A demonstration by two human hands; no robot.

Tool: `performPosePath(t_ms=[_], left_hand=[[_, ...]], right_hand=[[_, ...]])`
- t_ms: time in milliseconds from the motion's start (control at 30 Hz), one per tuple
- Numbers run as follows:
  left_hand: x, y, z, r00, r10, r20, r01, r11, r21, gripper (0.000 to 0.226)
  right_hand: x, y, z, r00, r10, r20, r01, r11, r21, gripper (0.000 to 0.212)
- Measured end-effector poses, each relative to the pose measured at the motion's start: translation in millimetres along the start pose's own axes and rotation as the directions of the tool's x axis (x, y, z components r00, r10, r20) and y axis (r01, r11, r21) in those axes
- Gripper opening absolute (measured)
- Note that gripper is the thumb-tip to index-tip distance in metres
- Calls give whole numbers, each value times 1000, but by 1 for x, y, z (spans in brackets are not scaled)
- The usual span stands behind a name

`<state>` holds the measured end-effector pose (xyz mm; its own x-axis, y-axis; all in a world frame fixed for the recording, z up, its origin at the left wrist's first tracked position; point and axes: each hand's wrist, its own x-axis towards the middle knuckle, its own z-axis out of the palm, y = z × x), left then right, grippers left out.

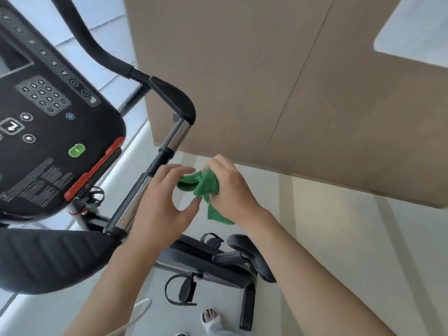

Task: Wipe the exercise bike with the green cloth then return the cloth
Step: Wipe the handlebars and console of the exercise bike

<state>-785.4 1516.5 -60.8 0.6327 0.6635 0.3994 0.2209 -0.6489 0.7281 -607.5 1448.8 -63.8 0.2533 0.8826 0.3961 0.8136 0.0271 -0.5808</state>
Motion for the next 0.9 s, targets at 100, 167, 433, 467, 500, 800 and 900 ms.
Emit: performPosePath(t_ms=[100,167,433,467,500,800,900], left_hand=[[-5,18,26,985,109,135,-90,986,-143,51],[-8,25,38,979,141,148,-112,975,-191,43],[-21,70,96,901,274,337,-144,920,-364,50],[-23,77,104,886,308,348,-171,913,-371,47],[-24,85,112,873,331,357,-186,905,-383,44],[-36,165,193,831,414,372,-268,883,-385,30],[-41,194,234,847,400,351,-272,892,-362,29]], right_hand=[[-36,-3,-16,990,140,16,-139,990,-30,40],[-60,-5,-28,974,223,29,-222,975,-16,45],[-144,-2,-81,892,444,-88,-448,893,-36,45],[-155,-1,-89,880,463,-102,-468,884,-26,45],[-166,1,-97,871,477,-117,-482,876,-16,45],[-254,42,-172,790,544,-284,-552,832,55,50],[-290,66,-206,780,550,-299,-552,829,83,54]])
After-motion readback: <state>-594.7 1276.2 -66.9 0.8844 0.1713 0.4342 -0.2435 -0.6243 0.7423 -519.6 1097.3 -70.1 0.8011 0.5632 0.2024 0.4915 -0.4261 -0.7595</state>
